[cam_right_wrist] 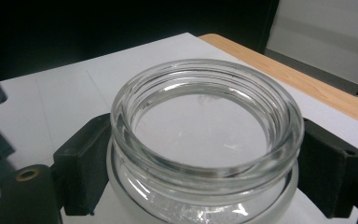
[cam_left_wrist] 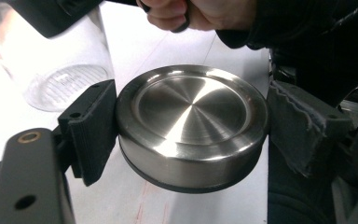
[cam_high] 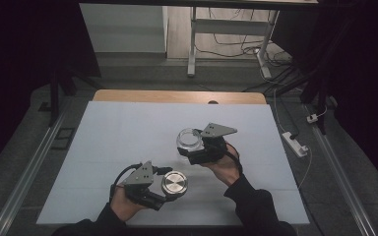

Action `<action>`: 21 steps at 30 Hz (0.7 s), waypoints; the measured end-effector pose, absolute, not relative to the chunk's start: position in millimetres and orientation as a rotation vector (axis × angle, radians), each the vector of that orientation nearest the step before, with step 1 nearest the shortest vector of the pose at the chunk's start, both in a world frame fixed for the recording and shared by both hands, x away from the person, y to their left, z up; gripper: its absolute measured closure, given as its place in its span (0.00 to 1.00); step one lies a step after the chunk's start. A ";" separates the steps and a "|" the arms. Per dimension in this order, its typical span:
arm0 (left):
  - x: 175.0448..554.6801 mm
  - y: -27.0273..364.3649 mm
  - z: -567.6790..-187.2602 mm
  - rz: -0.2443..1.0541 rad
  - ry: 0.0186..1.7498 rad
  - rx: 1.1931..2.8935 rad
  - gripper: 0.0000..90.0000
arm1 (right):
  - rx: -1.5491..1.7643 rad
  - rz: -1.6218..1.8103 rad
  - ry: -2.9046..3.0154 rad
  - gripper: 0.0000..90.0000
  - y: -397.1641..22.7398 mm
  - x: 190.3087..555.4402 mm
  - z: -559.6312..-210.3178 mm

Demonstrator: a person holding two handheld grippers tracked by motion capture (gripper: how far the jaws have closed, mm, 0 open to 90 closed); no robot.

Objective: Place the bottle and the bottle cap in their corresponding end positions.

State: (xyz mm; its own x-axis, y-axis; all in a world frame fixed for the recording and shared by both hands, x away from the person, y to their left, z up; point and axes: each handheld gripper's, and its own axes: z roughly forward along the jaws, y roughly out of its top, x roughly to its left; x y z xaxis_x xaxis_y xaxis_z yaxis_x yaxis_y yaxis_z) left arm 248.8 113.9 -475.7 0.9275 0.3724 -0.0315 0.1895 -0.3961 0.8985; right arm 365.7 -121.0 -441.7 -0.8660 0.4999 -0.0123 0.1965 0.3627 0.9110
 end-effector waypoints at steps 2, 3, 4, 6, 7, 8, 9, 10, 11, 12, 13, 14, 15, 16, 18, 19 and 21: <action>249.7 113.7 -479.0 0.209 0.411 1.991 0.23 | 0.622 1.499 2.339 0.17 -119.1 369.3 -442.5; 250.2 113.5 -480.5 0.209 0.413 1.993 0.23 | 0.623 1.500 2.337 0.16 -118.2 371.4 -443.0; 250.7 113.1 -482.2 0.212 0.415 1.996 0.23 | 0.626 1.495 2.338 0.16 -117.3 373.3 -443.4; 252.3 112.2 -485.3 0.209 0.420 2.004 0.23 | 0.630 1.492 2.335 0.16 -115.4 377.2 -444.4; 253.1 111.7 -486.8 0.207 0.418 2.008 0.23 | 0.631 1.493 2.336 0.17 -114.6 379.1 -444.9; 253.9 110.9 -488.3 0.209 0.422 2.010 0.23 | 0.631 1.490 2.333 0.16 -113.8 381.0 -445.2; 254.7 110.2 -489.8 0.208 0.426 2.012 0.23 | 0.637 1.488 2.333 0.16 -113.0 382.5 -445.4; 255.7 109.5 -491.1 0.201 0.426 2.014 0.23 | 0.637 1.486 2.331 0.16 -112.2 384.3 -445.7; 256.3 108.5 -492.7 0.197 0.431 2.013 0.23 | 0.644 1.484 2.327 0.16 -111.7 385.9 -446.0; 257.2 107.7 -494.2 0.193 0.430 2.015 0.23 | 0.647 1.485 2.325 0.16 -111.1 387.7 -446.1; 258.2 106.8 -495.7 0.192 0.429 2.022 0.23 | 0.651 1.486 2.324 0.16 -110.5 389.3 -446.4; 259.0 105.9 -497.2 0.193 0.430 2.027 0.23 | 0.655 1.482 2.321 0.16 -109.8 390.9 -446.5; 259.7 105.0 -498.7 0.190 0.429 2.032 0.23 | 0.659 1.484 2.319 0.16 -108.9 392.6 -446.8; 260.3 104.2 -500.0 0.187 0.432 2.036 0.23 | 0.654 1.483 2.315 0.16 -107.9 394.5 -447.2; 261.6 103.0 -502.4 0.189 0.437 2.041 0.23 | 0.652 1.477 2.315 0.16 -105.4 397.8 -448.2; 262.6 102.5 -503.5 0.189 0.439 2.044 0.23 | 0.653 1.475 2.313 0.16 -103.9 399.4 -448.9; 264.5 101.7 -505.4 0.190 0.443 2.049 0.23 | 0.654 1.470 2.315 0.16 -100.7 402.9 -450.8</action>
